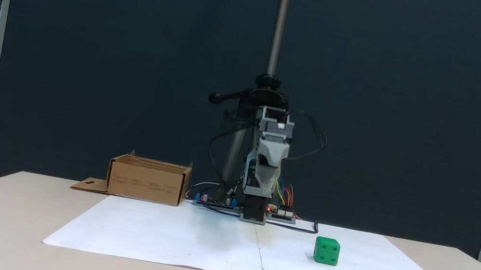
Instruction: Grasp a green dice and put it in the bin.
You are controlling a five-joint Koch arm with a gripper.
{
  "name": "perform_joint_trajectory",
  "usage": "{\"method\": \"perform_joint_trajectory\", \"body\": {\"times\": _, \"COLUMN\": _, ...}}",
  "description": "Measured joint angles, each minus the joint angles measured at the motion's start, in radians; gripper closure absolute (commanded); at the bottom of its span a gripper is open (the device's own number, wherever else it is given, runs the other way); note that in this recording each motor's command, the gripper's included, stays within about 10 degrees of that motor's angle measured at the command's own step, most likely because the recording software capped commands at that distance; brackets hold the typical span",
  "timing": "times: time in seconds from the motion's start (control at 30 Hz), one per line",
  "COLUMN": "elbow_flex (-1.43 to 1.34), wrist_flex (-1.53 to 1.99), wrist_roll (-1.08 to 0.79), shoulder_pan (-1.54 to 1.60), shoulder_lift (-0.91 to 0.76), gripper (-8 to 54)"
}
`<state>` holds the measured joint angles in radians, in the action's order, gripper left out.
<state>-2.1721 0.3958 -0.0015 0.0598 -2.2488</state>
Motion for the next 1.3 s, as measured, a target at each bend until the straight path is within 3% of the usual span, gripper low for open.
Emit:
{"method": "perform_joint_trajectory", "body": {"times": 0.3, "elbow_flex": 0.428, "wrist_flex": 0.457, "wrist_roll": 0.189, "shoulder_pan": 0.06, "shoulder_lift": 0.239, "gripper": 1.4}}
{"method": "perform_joint_trajectory", "body": {"times": 0.53, "elbow_flex": 0.532, "wrist_flex": 0.744, "wrist_roll": 0.357, "shoulder_pan": 0.212, "shoulder_lift": 0.353, "gripper": 1.5}}
{"method": "perform_joint_trajectory", "body": {"times": 1.0, "elbow_flex": 0.739, "wrist_flex": 0.77, "wrist_roll": 0.506, "shoulder_pan": 0.388, "shoulder_lift": 0.658, "gripper": 1.2}}
{"method": "perform_joint_trajectory", "body": {"times": 1.3, "elbow_flex": 0.741, "wrist_flex": 0.746, "wrist_roll": 0.603, "shoulder_pan": 0.38, "shoulder_lift": 0.683, "gripper": 2.2}}
